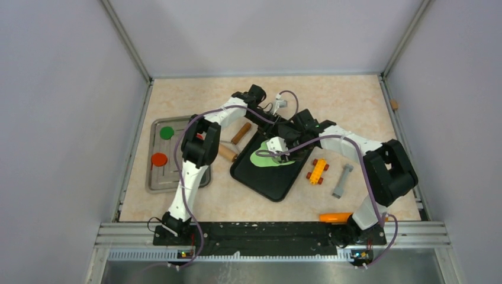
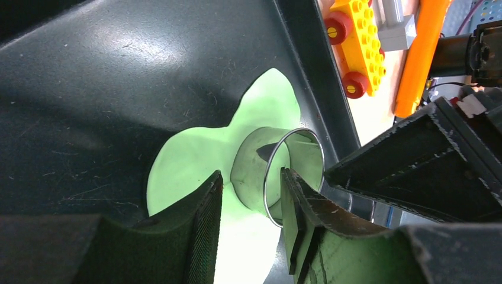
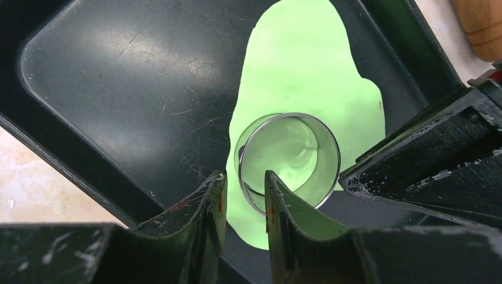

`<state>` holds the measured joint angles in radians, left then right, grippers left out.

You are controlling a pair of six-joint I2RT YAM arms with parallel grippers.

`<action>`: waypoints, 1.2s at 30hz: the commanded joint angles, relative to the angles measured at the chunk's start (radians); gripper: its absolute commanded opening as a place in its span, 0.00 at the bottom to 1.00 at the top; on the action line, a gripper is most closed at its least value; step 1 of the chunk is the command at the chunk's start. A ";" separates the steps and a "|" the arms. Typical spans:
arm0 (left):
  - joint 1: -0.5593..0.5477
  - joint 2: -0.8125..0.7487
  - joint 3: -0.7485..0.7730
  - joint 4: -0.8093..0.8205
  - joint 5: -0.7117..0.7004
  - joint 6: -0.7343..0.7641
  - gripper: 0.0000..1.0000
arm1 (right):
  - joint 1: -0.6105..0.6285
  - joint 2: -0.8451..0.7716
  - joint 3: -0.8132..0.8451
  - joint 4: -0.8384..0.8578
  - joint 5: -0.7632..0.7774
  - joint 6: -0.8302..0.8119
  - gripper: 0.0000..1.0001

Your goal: Roll out the dumpling wrappers from the dough

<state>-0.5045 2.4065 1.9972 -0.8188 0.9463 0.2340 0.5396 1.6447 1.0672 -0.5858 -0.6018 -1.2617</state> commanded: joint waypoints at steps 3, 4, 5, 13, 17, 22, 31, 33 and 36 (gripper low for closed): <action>-0.012 -0.021 -0.011 0.006 0.057 0.006 0.42 | 0.013 0.015 0.030 0.008 -0.013 -0.046 0.30; -0.014 -0.020 -0.016 0.006 0.055 0.008 0.41 | 0.012 0.017 0.026 0.013 -0.009 -0.044 0.30; -0.018 -0.020 -0.020 0.006 0.051 0.008 0.40 | 0.013 0.018 0.021 0.024 -0.004 -0.038 0.30; -0.031 -0.021 -0.035 0.005 0.027 0.023 0.34 | 0.017 0.041 0.000 0.095 0.042 0.013 0.25; -0.032 -0.018 -0.035 0.005 0.018 0.025 0.30 | 0.020 0.051 0.001 0.088 0.042 0.000 0.21; -0.032 -0.025 -0.044 0.005 0.013 0.033 0.29 | 0.025 0.066 0.006 0.074 0.044 -0.014 0.16; -0.031 -0.033 -0.070 0.013 0.001 0.046 0.14 | 0.031 0.084 0.008 0.043 0.036 -0.034 0.00; -0.032 -0.033 -0.079 0.014 -0.005 0.053 0.07 | 0.035 0.093 0.006 0.033 0.040 -0.034 0.00; -0.032 -0.035 -0.092 0.013 -0.011 0.071 0.00 | 0.046 0.113 0.002 0.017 0.062 -0.027 0.00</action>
<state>-0.5320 2.3978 1.9453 -0.7998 0.9569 0.2733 0.5583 1.7115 1.0672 -0.5617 -0.5514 -1.2827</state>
